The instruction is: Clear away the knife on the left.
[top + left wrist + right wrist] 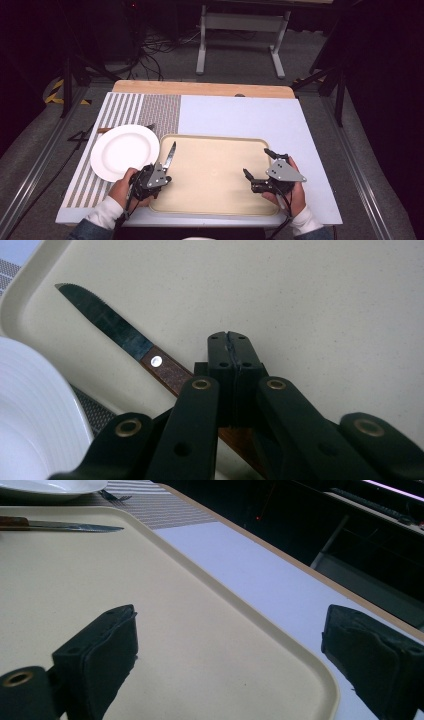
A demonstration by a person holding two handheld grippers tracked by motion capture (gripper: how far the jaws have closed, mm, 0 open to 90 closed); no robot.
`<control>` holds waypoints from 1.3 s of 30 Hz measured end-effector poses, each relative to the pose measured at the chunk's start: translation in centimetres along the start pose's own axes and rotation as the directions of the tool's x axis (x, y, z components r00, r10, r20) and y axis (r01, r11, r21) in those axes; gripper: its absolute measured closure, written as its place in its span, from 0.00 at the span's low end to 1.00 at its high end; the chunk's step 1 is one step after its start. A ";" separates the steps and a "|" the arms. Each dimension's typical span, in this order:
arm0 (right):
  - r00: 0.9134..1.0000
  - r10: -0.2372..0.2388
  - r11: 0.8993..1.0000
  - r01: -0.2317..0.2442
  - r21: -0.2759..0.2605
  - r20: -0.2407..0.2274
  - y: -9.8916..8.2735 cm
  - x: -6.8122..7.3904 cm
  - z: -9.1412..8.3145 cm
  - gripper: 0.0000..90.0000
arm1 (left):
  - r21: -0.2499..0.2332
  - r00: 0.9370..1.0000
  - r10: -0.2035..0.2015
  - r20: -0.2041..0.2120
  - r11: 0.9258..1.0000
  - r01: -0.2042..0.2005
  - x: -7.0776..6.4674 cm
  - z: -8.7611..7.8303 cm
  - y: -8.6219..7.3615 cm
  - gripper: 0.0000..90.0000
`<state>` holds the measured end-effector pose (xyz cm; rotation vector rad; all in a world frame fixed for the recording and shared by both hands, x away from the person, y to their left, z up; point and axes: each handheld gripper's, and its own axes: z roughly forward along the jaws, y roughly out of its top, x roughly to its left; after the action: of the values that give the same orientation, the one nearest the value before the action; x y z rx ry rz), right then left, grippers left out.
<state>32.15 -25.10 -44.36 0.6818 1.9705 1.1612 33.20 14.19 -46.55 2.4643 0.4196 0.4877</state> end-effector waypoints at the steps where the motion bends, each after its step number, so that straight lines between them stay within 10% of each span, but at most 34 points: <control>1: 1.000 -0.001 1.000 0.001 0.001 0.001 0.0 0.0 0.0 0.10 | -0.002 1.000 0.001 -0.002 1.000 -0.001 0.0 0.0 -0.1 1.00; 39: 1.000 -0.005 1.000 0.005 0.000 0.000 0.0 0.1 0.0 0.10 | -0.022 1.000 0.008 0.015 1.000 -0.008 -1.0 -0.9 -1.0 0.99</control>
<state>32.09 -25.02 -44.35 0.6768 1.9714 1.1585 31.75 14.95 -46.71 2.4480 0.3964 0.4740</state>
